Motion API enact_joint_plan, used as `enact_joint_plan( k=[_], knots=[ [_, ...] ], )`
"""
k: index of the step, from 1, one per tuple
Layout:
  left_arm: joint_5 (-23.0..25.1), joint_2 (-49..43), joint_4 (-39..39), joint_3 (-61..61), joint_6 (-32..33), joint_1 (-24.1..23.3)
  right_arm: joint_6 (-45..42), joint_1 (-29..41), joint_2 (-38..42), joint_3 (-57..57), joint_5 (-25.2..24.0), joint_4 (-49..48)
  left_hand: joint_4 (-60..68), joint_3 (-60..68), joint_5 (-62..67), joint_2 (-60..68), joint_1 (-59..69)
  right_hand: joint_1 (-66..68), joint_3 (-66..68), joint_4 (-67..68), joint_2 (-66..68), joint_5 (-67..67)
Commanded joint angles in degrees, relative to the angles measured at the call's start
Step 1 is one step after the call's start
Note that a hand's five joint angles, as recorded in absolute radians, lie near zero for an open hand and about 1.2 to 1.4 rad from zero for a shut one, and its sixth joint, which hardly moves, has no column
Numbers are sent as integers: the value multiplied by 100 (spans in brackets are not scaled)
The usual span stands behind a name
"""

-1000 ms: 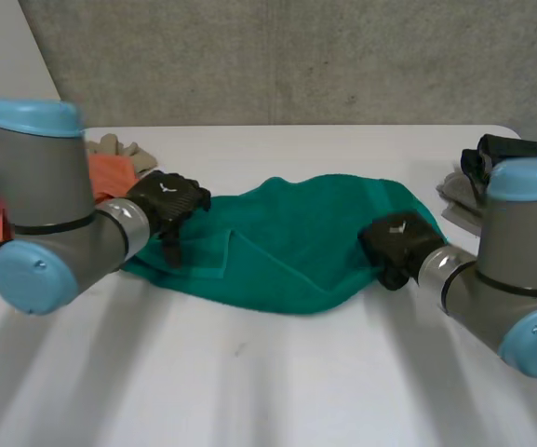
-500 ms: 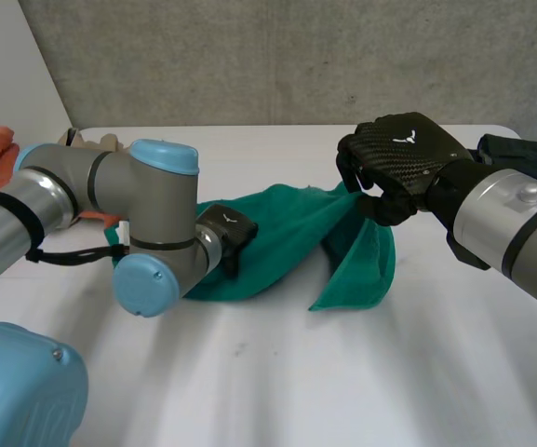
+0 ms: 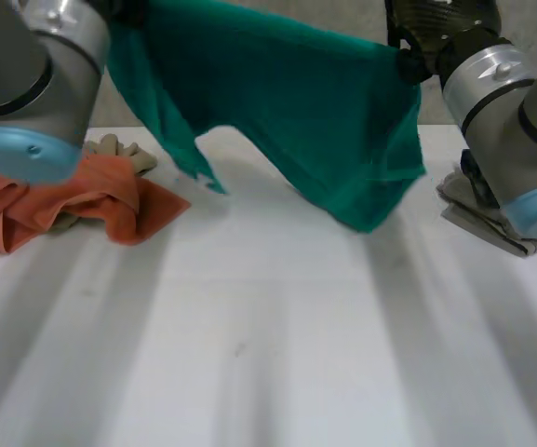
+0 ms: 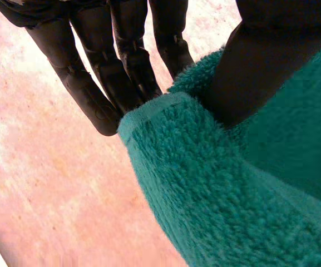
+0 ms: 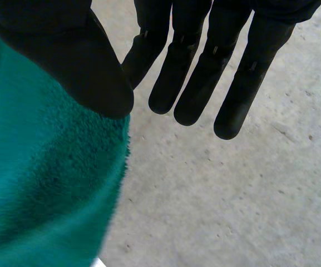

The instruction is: Fold the laundry.

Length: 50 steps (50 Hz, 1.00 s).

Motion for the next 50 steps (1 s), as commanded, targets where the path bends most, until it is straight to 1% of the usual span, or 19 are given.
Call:
enact_joint_plan(
  k=[1,2,6,10,12,16,17,21,26,31,37,39,41,42,43,44,48,49,50],
  knots=[
    [492,663,-13,-2316,-174,328,-196,136,-395,1513,-537,177,1172,1194,1483,1173,1359,1514,1187,1160,1273,1162],
    [597,672,14,-2806,-165,407,-266,153,-430,1924,-625,221,1172,1194,1483,1173,1359,1514,1187,1160,1273,1162],
    [791,541,215,-3809,-51,566,-512,154,-395,2918,-801,248,1172,1194,1483,1173,1359,1514,1187,1160,1273,1162],
    [914,76,549,-4295,291,724,-776,154,-54,3535,-906,82,990,1012,1301,990,1176,1514,1187,1160,1273,1162],
    [932,-101,646,-4332,450,768,-864,162,123,3607,-907,2,655,677,966,655,841,1514,1187,1160,1273,1162],
    [924,-444,620,-4261,722,847,-979,180,422,3607,-837,-33,-941,-919,-630,-941,-755,1514,1187,1160,1273,1162],
    [915,-523,577,-4200,810,865,-979,171,466,3581,-793,-25,-1645,-1623,-1334,-1644,-1458,1514,1187,1160,1273,1162],
    [801,-603,532,-4077,925,900,-892,154,458,3546,-679,-16,-2625,-2603,-2314,-2624,-2438,1514,1187,1160,1273,1162],
    [563,-568,567,-4112,952,988,-803,119,396,3572,-634,-24,-2930,-2908,-2619,-2929,-2743,1514,1187,1160,1273,1162],
    [493,-550,611,-4261,986,1084,-724,66,344,3590,-643,-42,-3149,-3127,-2838,-3148,-2963,1514,1187,1160,1273,1162],
    [528,-418,761,-4481,1162,1155,-707,101,352,3598,-634,-51,-3082,-3060,-2771,-3081,-2895,1514,1187,1160,1273,1162],
    [528,-331,778,-4533,1215,1155,-707,110,352,3607,-634,-42,-2765,-2743,-2453,-2764,-2578,1514,1187,1160,1273,1162],
    [537,-287,787,-4551,1224,1155,-707,118,352,3598,-634,-42,-1842,-1820,-1531,-1842,-1656,1514,1187,1160,1273,1162],
    [545,-269,787,-4560,1224,1172,-707,118,352,3598,-626,-42,-1104,-1082,-793,-1104,-918,1514,1187,1160,1273,1162],
    [572,-216,752,-4560,1224,1181,-707,118,352,3598,-617,-42,668,690,979,669,855,1514,1187,1160,1273,1162],
    [589,-199,752,-4560,1224,1190,-707,110,344,3598,-608,-33,1167,1189,1478,1168,1354,1514,1187,1160,1273,1162],
    [607,-23,559,-4604,1215,1234,-637,75,344,3528,-520,-16,1172,1194,1483,1173,1359,1514,1187,1160,1273,1162],
    [624,82,437,-4639,1215,1234,-558,40,317,3476,-468,10,1172,1194,1483,1173,1359,-637,-964,-991,-877,-989],
    [633,135,383,-4648,1215,1234,-496,13,291,3440,-450,37,1172,1194,1483,1173,1359,-1924,-2251,-2278,-2164,-2276]
  ],
)
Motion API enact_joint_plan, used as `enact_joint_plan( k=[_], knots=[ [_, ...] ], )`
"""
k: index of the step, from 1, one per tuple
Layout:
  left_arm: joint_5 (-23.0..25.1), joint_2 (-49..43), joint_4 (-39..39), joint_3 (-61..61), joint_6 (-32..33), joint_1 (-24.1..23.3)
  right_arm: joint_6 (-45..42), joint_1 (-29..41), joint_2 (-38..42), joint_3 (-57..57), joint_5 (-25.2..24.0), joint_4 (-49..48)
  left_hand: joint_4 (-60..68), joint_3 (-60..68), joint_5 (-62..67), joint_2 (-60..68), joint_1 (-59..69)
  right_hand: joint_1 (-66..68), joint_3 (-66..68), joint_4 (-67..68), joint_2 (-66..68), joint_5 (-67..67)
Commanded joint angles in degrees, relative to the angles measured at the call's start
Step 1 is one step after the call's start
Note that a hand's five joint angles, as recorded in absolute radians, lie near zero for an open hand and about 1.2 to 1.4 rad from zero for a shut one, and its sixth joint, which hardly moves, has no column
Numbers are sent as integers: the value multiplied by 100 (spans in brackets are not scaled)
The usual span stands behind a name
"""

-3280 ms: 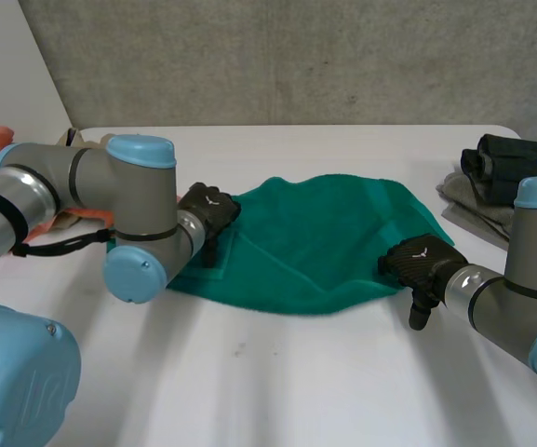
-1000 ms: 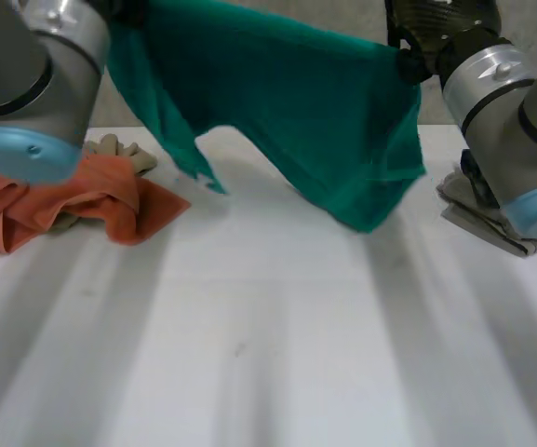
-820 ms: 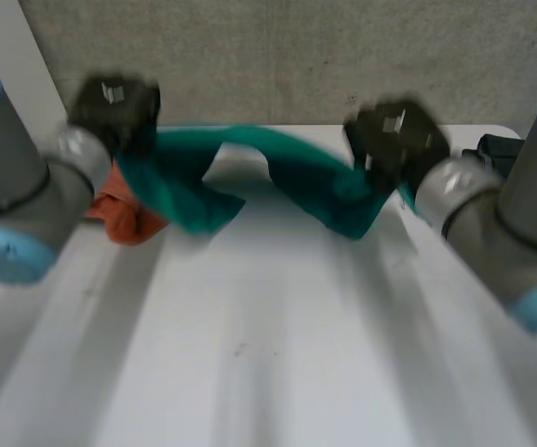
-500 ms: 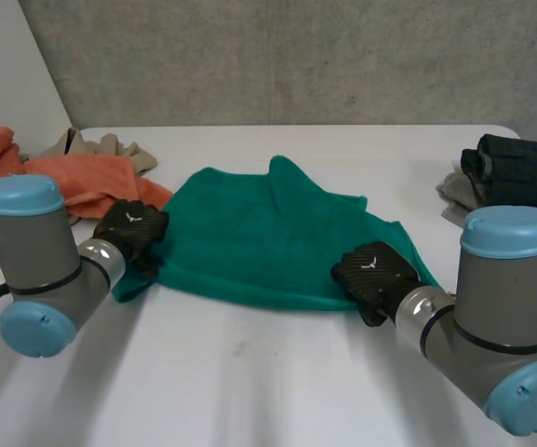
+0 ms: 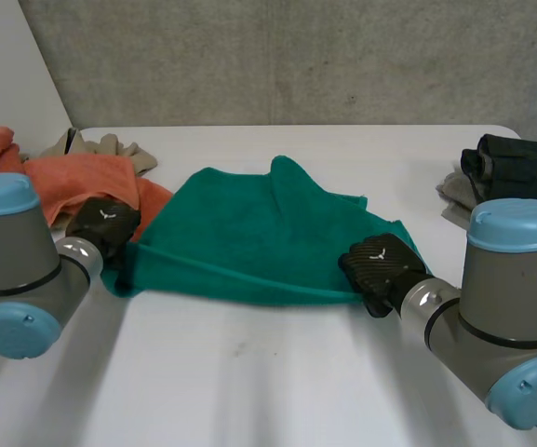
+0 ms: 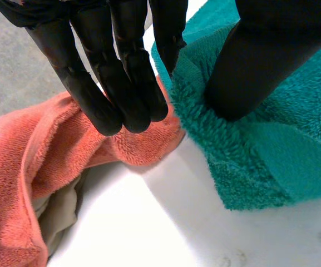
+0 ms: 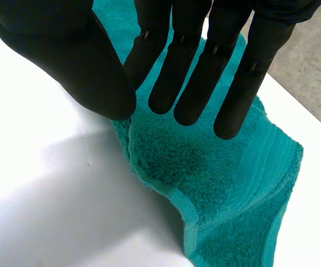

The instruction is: Fold the laundry.

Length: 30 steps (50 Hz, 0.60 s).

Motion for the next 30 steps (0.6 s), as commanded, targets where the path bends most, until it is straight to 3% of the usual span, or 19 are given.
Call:
enact_joint_plan(
  k=[1,8,13,22,30],
  knots=[
    [76,380,-389,-89,-11,45,256,-126,-75,-178,183,104,1197,1237,1327,1190,1286,-2781,-3113,-3140,-3019,-3143],
    [383,987,-626,-194,-99,116,1284,-627,-216,-635,333,1105,1197,1237,1327,1190,1286,-3429,-3761,-3788,-3668,-3791],
    [472,1242,-776,-124,-222,151,1444,-785,-119,-715,272,1642,1197,1237,1327,1190,1286,-3311,-3644,-3670,-3550,-3674],
    [489,1286,-1039,280,-547,265,266,-1110,180,-319,-273,1080,1197,1237,1327,1190,1286,-2991,-3324,-3350,-3230,-3354],
    [463,1234,-1136,394,-705,177,336,-1120,487,-126,-484,141,1197,1237,1327,1190,1286,-2824,-3157,-3183,-3063,-3187]
  ],
)
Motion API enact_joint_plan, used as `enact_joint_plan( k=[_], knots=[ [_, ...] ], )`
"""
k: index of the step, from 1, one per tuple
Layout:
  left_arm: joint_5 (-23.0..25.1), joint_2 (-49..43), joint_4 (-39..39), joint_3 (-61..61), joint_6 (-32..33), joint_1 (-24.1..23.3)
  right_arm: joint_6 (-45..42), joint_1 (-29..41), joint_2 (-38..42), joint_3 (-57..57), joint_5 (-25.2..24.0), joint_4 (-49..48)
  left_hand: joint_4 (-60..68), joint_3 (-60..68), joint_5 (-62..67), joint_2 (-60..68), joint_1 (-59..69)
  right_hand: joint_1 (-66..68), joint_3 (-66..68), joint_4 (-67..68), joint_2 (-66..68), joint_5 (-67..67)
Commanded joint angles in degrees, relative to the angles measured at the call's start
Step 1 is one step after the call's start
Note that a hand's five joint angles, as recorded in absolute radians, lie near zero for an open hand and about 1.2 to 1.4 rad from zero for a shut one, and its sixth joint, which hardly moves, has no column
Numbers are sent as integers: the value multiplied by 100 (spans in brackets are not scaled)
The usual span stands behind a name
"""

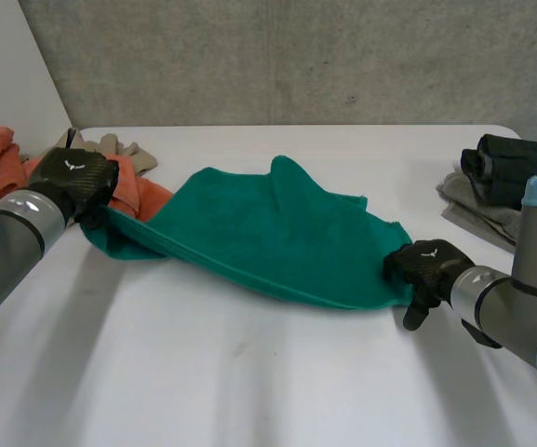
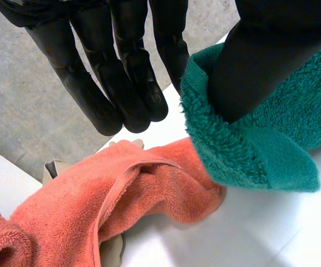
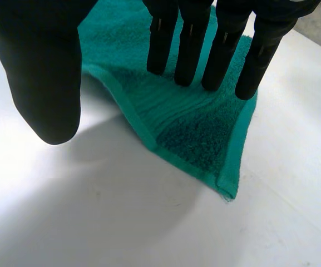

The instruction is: Fold the laundry.

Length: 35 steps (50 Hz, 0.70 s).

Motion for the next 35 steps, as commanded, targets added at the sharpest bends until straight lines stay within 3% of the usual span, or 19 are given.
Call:
enact_joint_plan(
  k=[1,5,6,11,15,21,22,27,29,35],
  knots=[
    [-38,-56,-66,102,-116,-85,35,10,312,164,-183,-948,1171,1202,1328,1158,1286,870,917,910,923,848],
    [-56,-39,-75,120,-142,-76,18,45,585,121,-130,-1554,1171,1202,1328,1158,1286,2850,2897,2890,2904,2829],
    [-65,-39,-92,120,-160,-67,0,19,646,86,-52,-1738,1171,1202,1328,1158,1286,5007,5054,5047,5060,4986],
    [-100,102,-277,6,-160,-6,9,-131,332,199,327,-1916,1171,1202,1328,1158,1286,5029,5076,5069,5082,5007],
    [-39,427,-663,-196,-46,64,-429,-297,-476,191,152,-1303,1171,1202,1328,1158,1286,5029,5076,5069,5082,5007],
    [190,883,-2206,-583,944,213,-1756,-851,-1331,-186,-463,1437,1171,1202,1328,1158,1286,5029,5076,5069,5082,5007],
    [216,928,-2411,-627,1113,258,-2175,-1008,-1331,-283,-551,2312,1171,1202,1328,1158,1286,5029,5076,5069,5082,5007],
    [488,963,-3273,-891,2036,522,-3654,-1080,-1261,-372,-298,4577,1171,1202,1328,1158,1286,5029,5076,5069,5082,5007],
    [611,894,-3371,-883,2360,513,-4033,-1045,-1217,-442,-88,4589,1171,1202,1328,1158,1286,5029,5076,5069,5082,5007],
    [481,147,-2871,-260,2565,276,-3560,-632,-918,-925,335,3640,1171,1202,1328,1158,1286,5029,5076,5069,5082,5007]
  ],
)
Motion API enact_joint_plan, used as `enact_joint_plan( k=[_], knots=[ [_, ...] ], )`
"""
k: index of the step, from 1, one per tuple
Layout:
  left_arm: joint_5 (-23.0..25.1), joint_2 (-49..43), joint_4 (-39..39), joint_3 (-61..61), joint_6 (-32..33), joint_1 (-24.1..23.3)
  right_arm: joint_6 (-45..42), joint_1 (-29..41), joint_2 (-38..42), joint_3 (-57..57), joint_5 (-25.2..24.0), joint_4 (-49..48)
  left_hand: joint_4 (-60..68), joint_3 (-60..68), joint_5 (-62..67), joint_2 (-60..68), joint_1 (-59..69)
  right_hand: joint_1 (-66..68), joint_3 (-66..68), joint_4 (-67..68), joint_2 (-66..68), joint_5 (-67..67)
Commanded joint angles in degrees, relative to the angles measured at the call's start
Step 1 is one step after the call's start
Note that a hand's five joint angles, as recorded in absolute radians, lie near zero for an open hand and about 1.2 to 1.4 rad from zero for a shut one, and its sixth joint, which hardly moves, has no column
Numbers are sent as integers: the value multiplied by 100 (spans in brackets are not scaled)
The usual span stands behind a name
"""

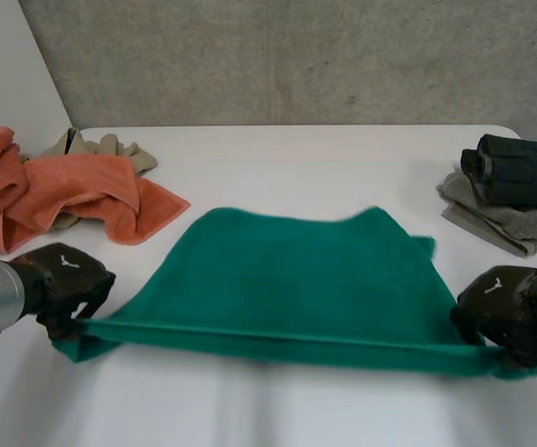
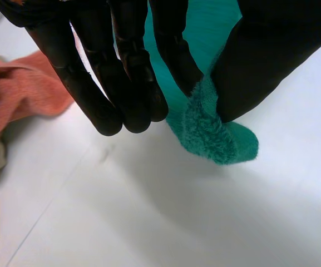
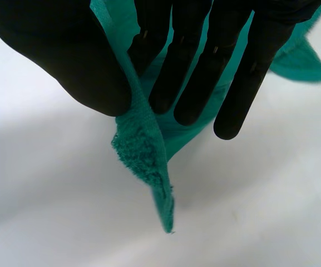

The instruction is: Fold the laundry.

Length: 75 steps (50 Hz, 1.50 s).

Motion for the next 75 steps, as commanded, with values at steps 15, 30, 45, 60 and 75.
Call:
enact_joint_plan(
  k=[15,30,45,60,75],
  knots=[
    [-934,-1892,3686,5529,-1095,-686,2014,1031,1291,-4176,1418,-4902,1168,1202,1327,1157,1286,1585,1198,1164,1262,1169],
    [-776,-1856,4515,4952,-2591,-378,2419,1119,1071,-3517,944,-6400,1168,1202,1327,1157,1286,1585,1198,1164,1262,1169],
    [15,-2067,4928,1981,-1845,-272,2156,1092,1818,-1813,715,-4959,1168,1202,1327,1157,1286,1585,1198,1164,1262,1169],
    [-511,-312,1041,-779,219,-62,279,197,53,603,1103,-1209,1168,1202,1327,1157,1286,1585,1198,1164,1262,1169],
    [-415,-949,1157,694,240,-412,115,152,543,395,873,-2250,1168,1202,1327,1157,1286,1585,1198,1164,1262,1169]
  ],
)
